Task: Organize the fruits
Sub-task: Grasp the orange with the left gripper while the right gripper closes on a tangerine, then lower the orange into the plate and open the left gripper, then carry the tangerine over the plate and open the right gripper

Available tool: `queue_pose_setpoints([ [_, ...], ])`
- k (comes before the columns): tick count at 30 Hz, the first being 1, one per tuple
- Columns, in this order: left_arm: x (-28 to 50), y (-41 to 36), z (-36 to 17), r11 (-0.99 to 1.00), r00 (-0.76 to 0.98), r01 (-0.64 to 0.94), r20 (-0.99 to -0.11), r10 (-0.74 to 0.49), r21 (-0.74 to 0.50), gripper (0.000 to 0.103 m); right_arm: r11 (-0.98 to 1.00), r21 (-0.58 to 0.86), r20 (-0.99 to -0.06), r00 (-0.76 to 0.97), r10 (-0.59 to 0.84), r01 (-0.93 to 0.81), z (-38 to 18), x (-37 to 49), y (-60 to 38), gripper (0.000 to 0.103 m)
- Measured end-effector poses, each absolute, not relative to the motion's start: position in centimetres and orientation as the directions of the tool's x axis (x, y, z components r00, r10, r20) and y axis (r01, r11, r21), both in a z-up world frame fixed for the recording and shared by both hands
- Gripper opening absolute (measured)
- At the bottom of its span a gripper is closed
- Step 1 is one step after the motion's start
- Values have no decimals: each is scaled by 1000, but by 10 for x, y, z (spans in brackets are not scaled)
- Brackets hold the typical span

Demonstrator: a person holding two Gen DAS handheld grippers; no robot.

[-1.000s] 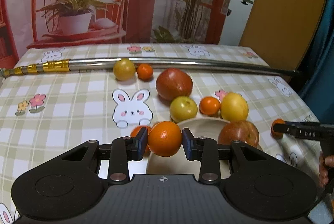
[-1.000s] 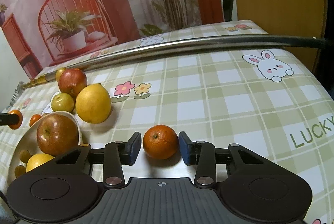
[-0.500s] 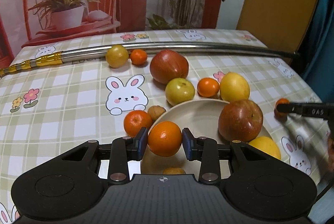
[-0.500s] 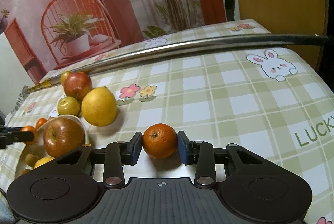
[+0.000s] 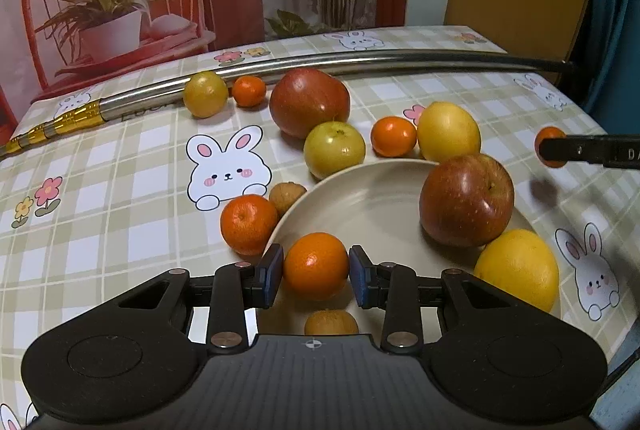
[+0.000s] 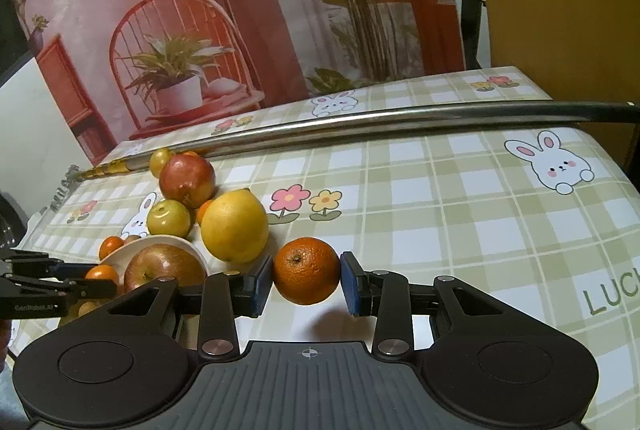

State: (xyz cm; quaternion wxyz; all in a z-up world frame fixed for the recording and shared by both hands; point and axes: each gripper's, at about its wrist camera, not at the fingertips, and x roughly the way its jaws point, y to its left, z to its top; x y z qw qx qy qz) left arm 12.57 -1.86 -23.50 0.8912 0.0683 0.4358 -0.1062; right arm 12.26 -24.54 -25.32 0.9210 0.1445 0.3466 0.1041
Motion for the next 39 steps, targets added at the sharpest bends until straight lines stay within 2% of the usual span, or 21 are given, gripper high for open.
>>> queue_pose_setpoints([
  [14, 122, -19, -234, 972, 601, 232, -790, -119, 31, 40, 935, 337, -602, 738, 304, -110, -248, 120, -241, 34],
  [21, 115, -8, -220, 983, 638, 183, -757, -141, -29, 40, 937, 315, -595, 737, 320, -152, -232, 124, -226, 34],
  [28, 108, 18, -201, 995, 682, 77, -724, -104, -70, 40, 927, 287, -597, 712, 369, -240, -216, 143, -197, 33],
  [39, 95, 56, -187, 991, 717, -69, -697, -31, -115, 41, 884, 191, -678, 594, 433, -427, -205, 185, -112, 33],
])
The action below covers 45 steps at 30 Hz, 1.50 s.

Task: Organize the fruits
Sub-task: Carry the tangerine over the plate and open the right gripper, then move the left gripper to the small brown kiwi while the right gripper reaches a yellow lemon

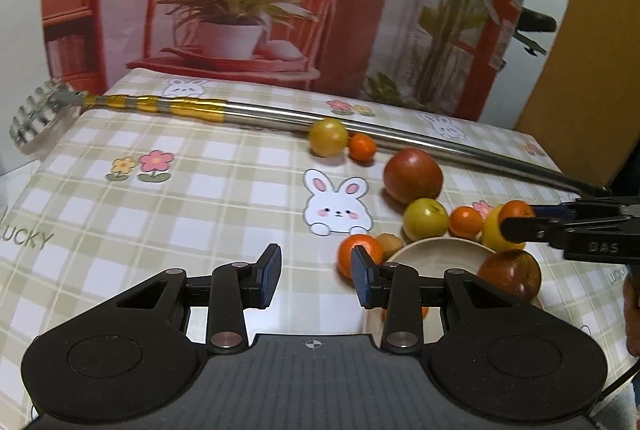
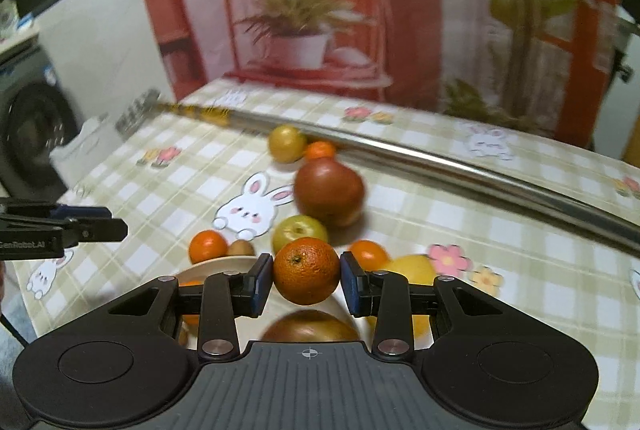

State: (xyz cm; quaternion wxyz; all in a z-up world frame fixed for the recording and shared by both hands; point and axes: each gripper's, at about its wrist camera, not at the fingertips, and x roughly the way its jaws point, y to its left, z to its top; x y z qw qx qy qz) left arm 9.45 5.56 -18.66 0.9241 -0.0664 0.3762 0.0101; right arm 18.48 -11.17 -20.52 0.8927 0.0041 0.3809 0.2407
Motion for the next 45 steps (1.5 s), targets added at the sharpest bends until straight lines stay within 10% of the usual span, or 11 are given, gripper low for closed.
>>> queue_pose_setpoints([
  [21, 78, 84, -191, 970, 734, -152, -679, -17, -188, 51, 859, 86, -827, 445, 344, -504, -237, 205, -41, 34],
  [45, 117, 59, -180, 981, 664, 24, -731, -160, -192, 40, 939, 279, -608, 720, 336, -202, -212, 153, -147, 38],
])
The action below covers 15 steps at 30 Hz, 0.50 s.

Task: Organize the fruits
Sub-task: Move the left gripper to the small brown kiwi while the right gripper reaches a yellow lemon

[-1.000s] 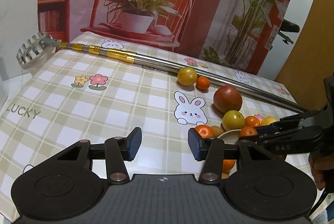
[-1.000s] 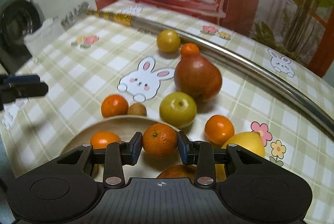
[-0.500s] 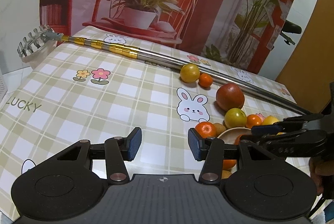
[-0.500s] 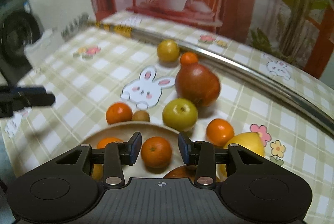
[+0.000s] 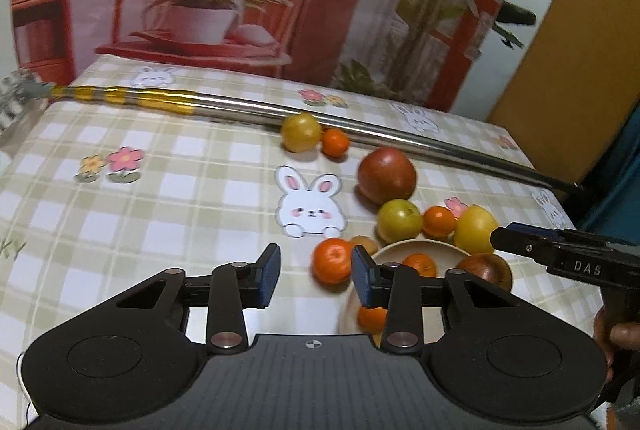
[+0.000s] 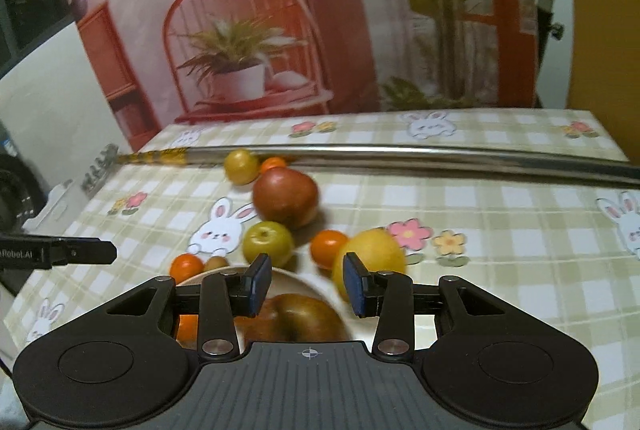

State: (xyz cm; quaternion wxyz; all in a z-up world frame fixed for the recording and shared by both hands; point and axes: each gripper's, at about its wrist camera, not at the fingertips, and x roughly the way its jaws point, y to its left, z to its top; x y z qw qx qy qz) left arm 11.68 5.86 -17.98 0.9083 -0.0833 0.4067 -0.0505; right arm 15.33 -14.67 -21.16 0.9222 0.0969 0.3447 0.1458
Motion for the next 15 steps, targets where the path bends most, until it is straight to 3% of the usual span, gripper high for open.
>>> queue_pose_setpoints([
  [6, 148, 41, -181, 977, 585, 59, -786, -199, -204, 36, 941, 284, -572, 755, 320, -184, -214, 148, -159, 38],
  [11, 184, 32, -199, 977, 482, 60, -851, -209, -206, 21, 929, 328, -557, 758, 338, -173, -221, 146, -169, 38],
  [15, 204, 27, -215, 975, 416, 17, -885, -207, -220, 20, 920, 357, -544, 765, 344, -160, -224, 144, -180, 38],
])
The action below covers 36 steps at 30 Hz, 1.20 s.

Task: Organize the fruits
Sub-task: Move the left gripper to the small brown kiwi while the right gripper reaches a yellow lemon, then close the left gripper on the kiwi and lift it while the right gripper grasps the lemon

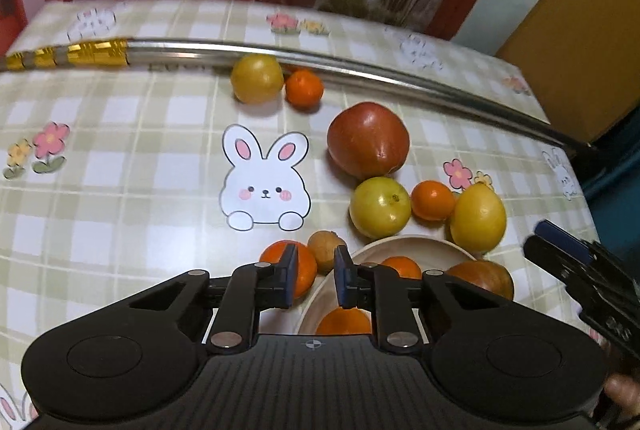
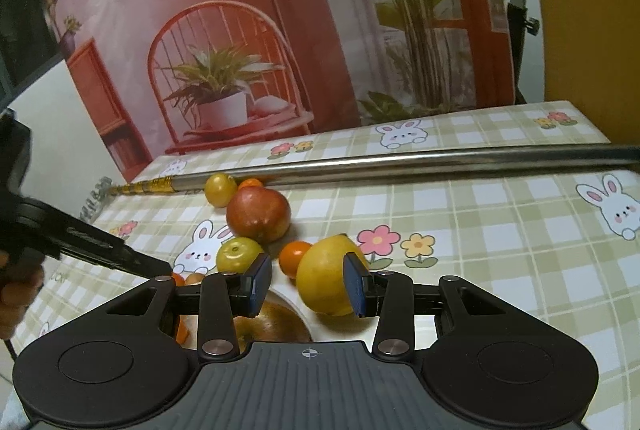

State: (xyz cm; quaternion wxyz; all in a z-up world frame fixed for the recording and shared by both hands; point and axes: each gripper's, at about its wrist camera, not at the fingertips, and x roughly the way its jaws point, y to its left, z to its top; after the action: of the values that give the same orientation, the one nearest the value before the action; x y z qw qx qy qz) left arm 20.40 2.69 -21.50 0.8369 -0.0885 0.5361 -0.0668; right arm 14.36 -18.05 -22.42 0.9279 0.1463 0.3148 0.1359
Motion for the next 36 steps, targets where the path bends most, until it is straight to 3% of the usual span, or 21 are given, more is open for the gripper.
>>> queue_pose_setpoints([
  [24, 233, 10, -225, 977, 387, 24, -899, -206, -214, 20, 898, 416, -514, 778, 360, -141, -226, 144, -197, 38],
  [36, 236, 14, -239, 952, 371, -3, -884, -282, -305, 21, 902, 407, -517, 779, 355, -142, -224, 145, -194, 38],
])
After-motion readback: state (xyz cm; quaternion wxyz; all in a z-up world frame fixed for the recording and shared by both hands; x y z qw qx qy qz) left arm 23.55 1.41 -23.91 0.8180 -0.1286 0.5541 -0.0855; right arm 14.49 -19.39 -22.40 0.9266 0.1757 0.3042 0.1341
